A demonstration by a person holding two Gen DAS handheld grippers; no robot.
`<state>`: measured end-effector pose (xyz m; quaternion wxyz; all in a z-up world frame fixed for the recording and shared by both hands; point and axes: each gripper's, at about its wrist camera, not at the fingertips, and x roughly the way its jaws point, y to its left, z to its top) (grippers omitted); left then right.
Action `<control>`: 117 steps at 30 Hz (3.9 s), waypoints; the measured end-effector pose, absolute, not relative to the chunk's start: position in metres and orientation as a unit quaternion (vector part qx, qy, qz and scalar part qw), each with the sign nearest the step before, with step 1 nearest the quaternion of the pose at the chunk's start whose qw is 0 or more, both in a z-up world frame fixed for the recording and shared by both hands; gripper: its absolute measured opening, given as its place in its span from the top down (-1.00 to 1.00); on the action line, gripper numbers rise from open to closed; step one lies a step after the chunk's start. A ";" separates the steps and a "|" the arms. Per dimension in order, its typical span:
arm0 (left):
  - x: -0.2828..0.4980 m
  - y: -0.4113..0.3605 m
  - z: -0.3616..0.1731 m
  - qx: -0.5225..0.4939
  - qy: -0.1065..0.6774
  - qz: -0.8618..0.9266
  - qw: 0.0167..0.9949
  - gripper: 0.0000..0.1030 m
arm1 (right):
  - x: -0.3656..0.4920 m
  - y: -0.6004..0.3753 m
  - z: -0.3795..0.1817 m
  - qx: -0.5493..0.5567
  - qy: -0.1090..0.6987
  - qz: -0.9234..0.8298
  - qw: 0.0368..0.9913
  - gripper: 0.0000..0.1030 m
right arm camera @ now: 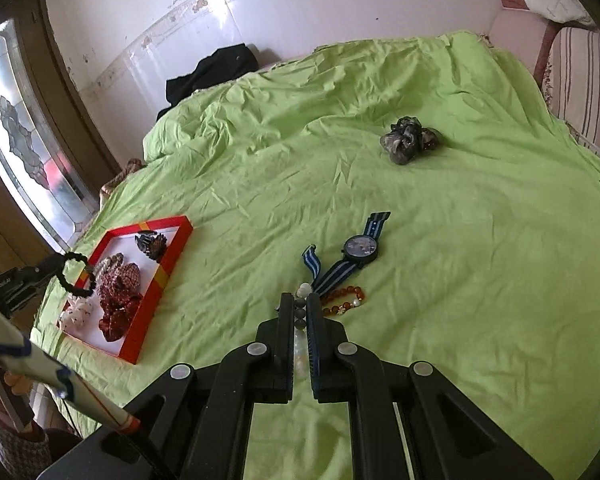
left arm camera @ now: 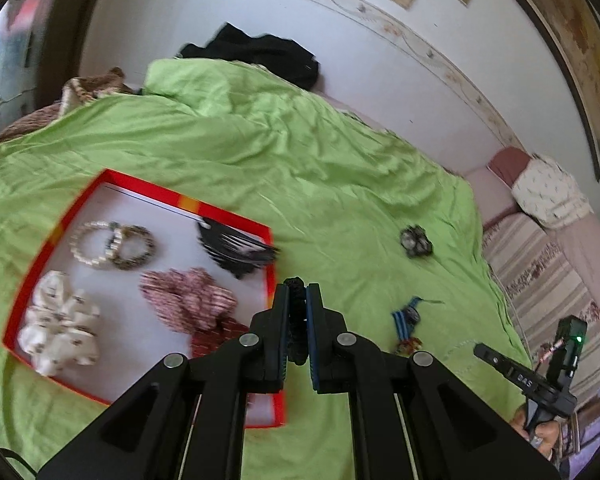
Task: Organize jewelry
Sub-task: 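Carry both bead bracelets into the red-rimmed tray and open both tools, then move both tools back toward the watch and red bead bracelet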
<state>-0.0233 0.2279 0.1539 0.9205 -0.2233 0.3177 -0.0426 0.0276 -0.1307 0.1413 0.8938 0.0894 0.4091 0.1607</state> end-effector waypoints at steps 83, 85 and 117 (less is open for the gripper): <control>-0.018 0.243 0.112 -0.103 0.360 0.082 0.924 -0.05 | 0.005 -0.045 0.103 0.009 0.448 0.203 0.871 -0.15; -0.017 0.232 0.112 -0.091 0.360 0.075 0.925 -0.06 | 0.010 -0.073 0.100 0.024 0.450 0.179 0.875 -0.15; -0.001 0.099 0.065 0.009 0.412 -0.026 0.911 -0.08 | 0.070 -0.106 0.050 -0.019 0.446 0.177 0.877 0.19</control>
